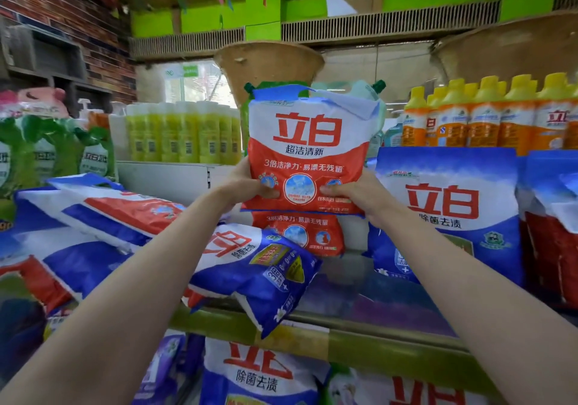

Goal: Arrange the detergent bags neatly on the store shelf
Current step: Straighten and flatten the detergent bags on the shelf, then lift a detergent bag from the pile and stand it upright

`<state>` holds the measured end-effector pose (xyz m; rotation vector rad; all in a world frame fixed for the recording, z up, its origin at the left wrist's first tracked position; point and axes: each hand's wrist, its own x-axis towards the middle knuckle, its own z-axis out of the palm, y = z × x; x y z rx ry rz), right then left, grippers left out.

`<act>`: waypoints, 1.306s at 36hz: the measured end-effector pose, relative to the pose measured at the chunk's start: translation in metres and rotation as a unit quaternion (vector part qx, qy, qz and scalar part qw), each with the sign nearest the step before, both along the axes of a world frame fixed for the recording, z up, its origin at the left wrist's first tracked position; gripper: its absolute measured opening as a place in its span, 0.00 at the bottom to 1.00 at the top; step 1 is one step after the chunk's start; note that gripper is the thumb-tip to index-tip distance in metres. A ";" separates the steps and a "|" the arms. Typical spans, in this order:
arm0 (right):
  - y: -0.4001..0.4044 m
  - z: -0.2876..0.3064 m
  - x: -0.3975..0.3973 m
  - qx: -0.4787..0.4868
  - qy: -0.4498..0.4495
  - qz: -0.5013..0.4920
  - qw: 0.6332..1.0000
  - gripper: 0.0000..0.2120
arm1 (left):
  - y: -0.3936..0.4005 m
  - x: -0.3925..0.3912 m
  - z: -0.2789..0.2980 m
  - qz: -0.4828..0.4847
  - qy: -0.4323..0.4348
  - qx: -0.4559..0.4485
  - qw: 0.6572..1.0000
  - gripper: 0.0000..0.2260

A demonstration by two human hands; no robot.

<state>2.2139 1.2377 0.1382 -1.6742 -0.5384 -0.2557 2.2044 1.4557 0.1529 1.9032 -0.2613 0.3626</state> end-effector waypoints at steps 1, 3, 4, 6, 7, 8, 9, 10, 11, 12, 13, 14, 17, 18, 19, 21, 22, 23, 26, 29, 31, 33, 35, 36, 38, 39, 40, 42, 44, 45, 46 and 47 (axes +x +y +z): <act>0.004 -0.002 0.003 -0.001 0.006 -0.006 1.000 0.23 | 0.000 0.005 -0.003 0.021 -0.006 0.003 1.000 0.33; 0.012 -0.011 0.010 -0.004 0.033 -0.030 0.999 0.22 | 0.002 0.016 -0.012 0.055 -0.003 0.019 0.998 0.33; 0.017 -0.016 0.013 -0.009 0.053 -0.045 0.998 0.22 | 0.004 0.022 -0.018 0.076 0.003 0.047 0.996 0.32; 0.026 -0.031 0.023 -0.041 0.085 -0.075 0.993 0.22 | 0.010 0.030 -0.028 0.133 0.018 0.157 0.978 0.27; 0.030 -0.039 0.027 -0.076 0.090 -0.094 0.989 0.21 | 0.013 0.030 -0.031 0.156 0.024 0.207 0.965 0.25; 0.034 -0.044 0.029 -0.124 0.089 -0.116 0.981 0.21 | 0.016 0.031 -0.033 0.170 0.029 0.242 0.955 0.23; 0.036 -0.048 0.030 -0.171 0.077 -0.143 0.972 0.22 | 0.017 0.031 -0.034 0.178 0.029 0.268 0.946 0.21; 0.037 -0.050 0.032 -0.213 0.056 -0.172 0.960 0.24 | 0.017 0.031 -0.035 0.182 0.023 0.293 0.939 0.21; 0.037 -0.051 0.032 -0.247 0.032 -0.201 0.947 0.28 | 0.016 0.029 -0.035 0.184 0.017 0.313 0.932 0.21; 0.037 -0.051 0.032 -0.281 0.014 -0.235 0.930 0.33 | 0.014 0.029 -0.035 0.183 0.012 0.327 0.927 0.21; 0.037 -0.050 0.031 -0.314 0.001 -0.274 0.909 0.39 | 0.013 0.028 -0.035 0.179 0.011 0.337 0.924 0.21; 0.037 -0.048 0.027 -0.338 -0.007 -0.313 0.888 0.45 | 0.012 0.027 -0.036 0.177 0.012 0.347 0.921 0.21; 0.038 -0.041 0.013 -0.310 -0.004 -0.356 0.882 0.47 | 0.009 0.018 -0.036 0.186 0.016 0.368 0.911 0.20; 0.039 -0.038 0.011 -0.273 -0.001 -0.351 0.896 0.44 | 0.009 0.016 -0.035 0.191 0.017 0.366 0.911 0.19; 0.040 -0.036 0.010 -0.227 -0.008 -0.350 0.909 0.40 | 0.011 0.014 -0.033 0.196 0.022 0.360 0.912 0.18; 0.040 -0.032 0.013 -0.144 -0.053 -0.357 0.921 0.29 | 0.018 0.010 -0.028 0.211 0.032 0.346 0.914 0.15; 0.039 -0.030 0.016 -0.118 -0.087 -0.364 0.920 0.25 | 0.021 0.007 -0.026 0.216 0.032 0.336 0.916 0.14; 0.038 -0.029 0.018 -0.122 -0.128 -0.374 0.910 0.22 | 0.025 0.005 -0.023 0.221 0.027 0.321 0.921 0.13; 0.037 -0.033 0.016 -0.239 -0.258 -0.414 0.839 0.15 | 0.037 -0.002 -0.014 0.217 0.008 0.248 0.944 0.10; 0.054 -0.040 0.009 -0.275 -0.360 -0.371 0.810 0.09 | 0.045 -0.014 -0.008 0.185 0.013 0.211 0.960 0.07; 0.070 -0.043 0.003 -0.307 -0.332 -0.273 0.849 0.07 | 0.048 -0.023 -0.006 0.173 0.005 0.217 0.961 0.04; 0.082 -0.047 0.001 -0.418 -0.209 -0.171 0.867 0.09 | 0.050 -0.033 -0.006 0.177 -0.010 0.257 0.950 0.06; 0.092 -0.051 0.001 -0.514 -0.126 -0.137 0.837 0.13 | 0.050 -0.042 -0.009 0.185 -0.022 0.304 0.934 0.08; 0.096 -0.052 0.001 -0.530 -0.110 -0.142 0.829 0.15 | 0.052 -0.045 -0.012 0.184 -0.023 0.322 0.928 0.08; 0.102 -0.054 0.001 -0.537 -0.089 -0.144 0.827 0.20 | 0.055 -0.050 -0.019 0.184 -0.029 0.353 0.917 0.08; 0.105 -0.053 0.000 -0.545 -0.079 -0.137 0.823 0.22 | 0.056 -0.052 -0.022 0.186 -0.035 0.364 0.912 0.08; 0.108 -0.052 -0.003 -0.558 -0.064 -0.129 0.817 0.24 | 0.058 -0.054 -0.025 0.192 -0.040 0.372 0.907 0.07; 0.114 -0.048 -0.007 -0.574 -0.035 -0.114 0.810 0.26 | 0.059 -0.058 -0.030 0.211 -0.050 0.384 0.898 0.07; 0.119 -0.046 -0.009 -0.570 -0.008 -0.099 0.815 0.25 | 0.059 -0.061 -0.034 0.223 -0.062 0.398 0.888 0.07; 0.122 -0.045 -0.010 -0.567 0.005 -0.090 0.818 0.25 | 0.059 -0.063 -0.036 0.225 -0.063 0.408 0.883 0.06; 0.123 -0.044 -0.012 -0.568 0.013 -0.082 0.819 0.25 | 0.059 -0.066 -0.037 0.226 -0.065 0.418 0.878 0.06; 0.124 -0.043 -0.016 -0.567 0.021 -0.076 0.820 0.24 | 0.060 -0.068 -0.039 0.224 -0.067 0.427 0.873 0.07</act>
